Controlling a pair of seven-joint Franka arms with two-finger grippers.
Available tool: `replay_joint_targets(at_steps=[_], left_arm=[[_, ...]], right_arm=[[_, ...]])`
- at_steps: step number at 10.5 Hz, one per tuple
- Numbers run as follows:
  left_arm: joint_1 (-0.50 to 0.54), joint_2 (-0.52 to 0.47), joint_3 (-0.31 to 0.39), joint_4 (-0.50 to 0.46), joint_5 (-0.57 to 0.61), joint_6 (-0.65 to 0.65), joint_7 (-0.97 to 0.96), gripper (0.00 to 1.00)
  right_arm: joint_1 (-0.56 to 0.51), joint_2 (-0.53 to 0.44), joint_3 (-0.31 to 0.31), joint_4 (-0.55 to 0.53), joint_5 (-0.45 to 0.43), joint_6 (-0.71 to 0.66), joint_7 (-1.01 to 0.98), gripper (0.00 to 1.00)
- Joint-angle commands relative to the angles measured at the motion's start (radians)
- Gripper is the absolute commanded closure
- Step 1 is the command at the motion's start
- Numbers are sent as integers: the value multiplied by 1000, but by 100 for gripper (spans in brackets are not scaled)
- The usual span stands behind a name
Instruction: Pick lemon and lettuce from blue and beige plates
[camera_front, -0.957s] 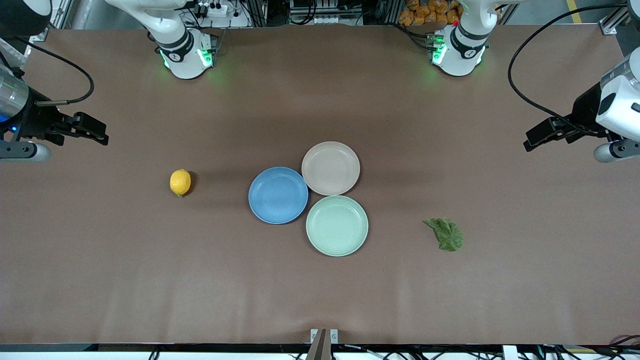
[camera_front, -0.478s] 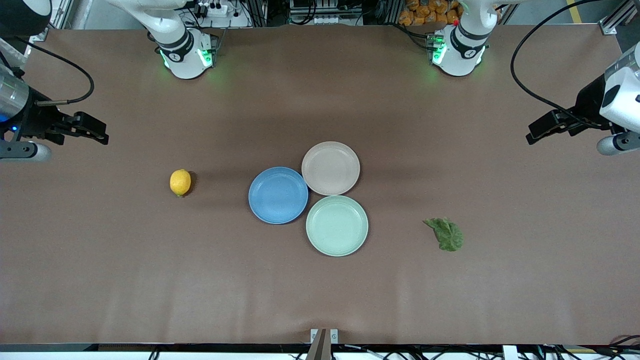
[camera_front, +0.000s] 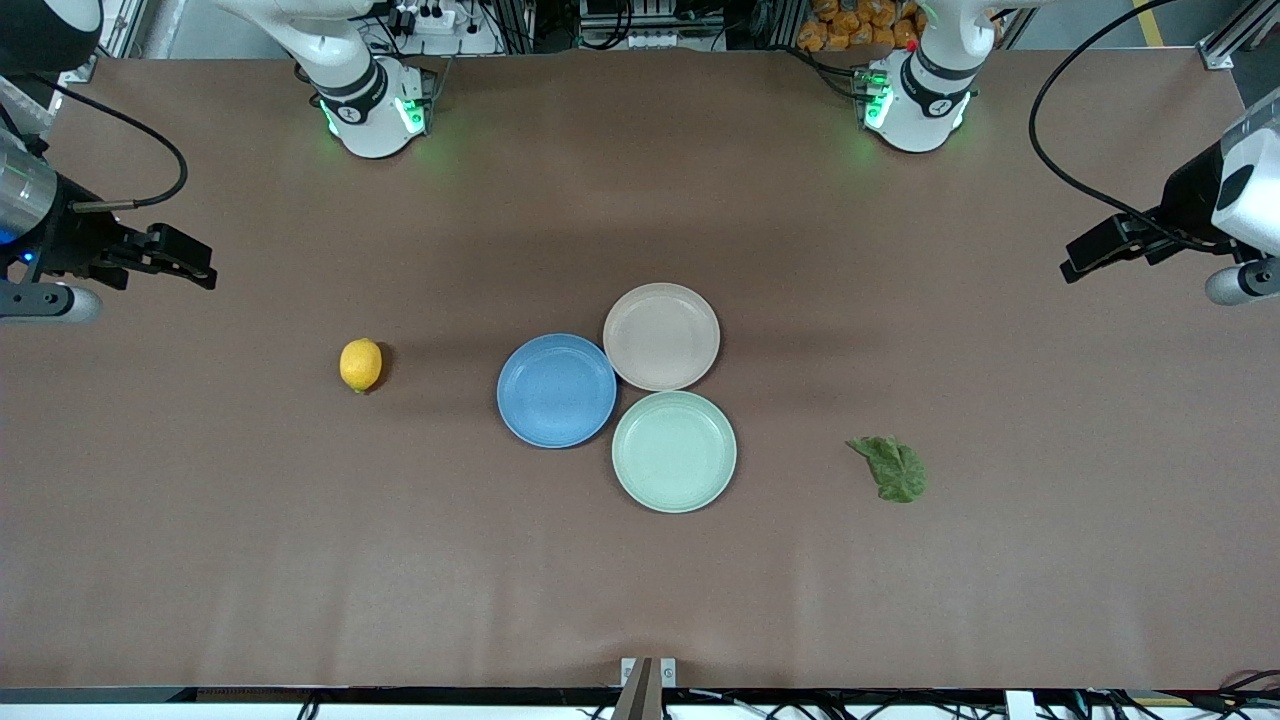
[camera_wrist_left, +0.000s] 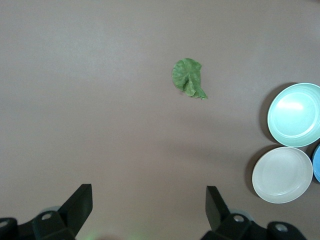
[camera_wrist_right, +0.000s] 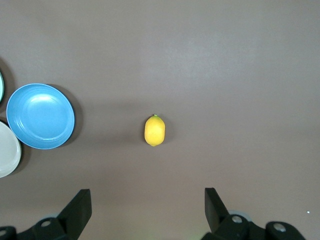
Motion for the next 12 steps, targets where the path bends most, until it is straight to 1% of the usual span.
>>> replay_joint_targets(at_steps=[1,4,6,10,11,12], left_arm=[[-3,-17,8,-13,-20,-9,24,0],[-24,-8,-3,-1,7,-9,19,0],[-26,4,-5,4,6,-9,19,0],[-20,5,-5,16,70,-9,50,0],[-17,0,-5,33,94,-9,67,0],[-14,0,-5,44,93,-9,68,0]], right_arm=[[-4,2,-2,15,3,-18,-8,0],[-5,2,0,15,3,-21,-8,0],[-5,4,0,15,3,-21,-8,0],[-5,2,0,15,3,-21,-8,0],[-5,4,0,15,3,-21,-8,0],[-5,2,-2,15,3,-21,-8,0]])
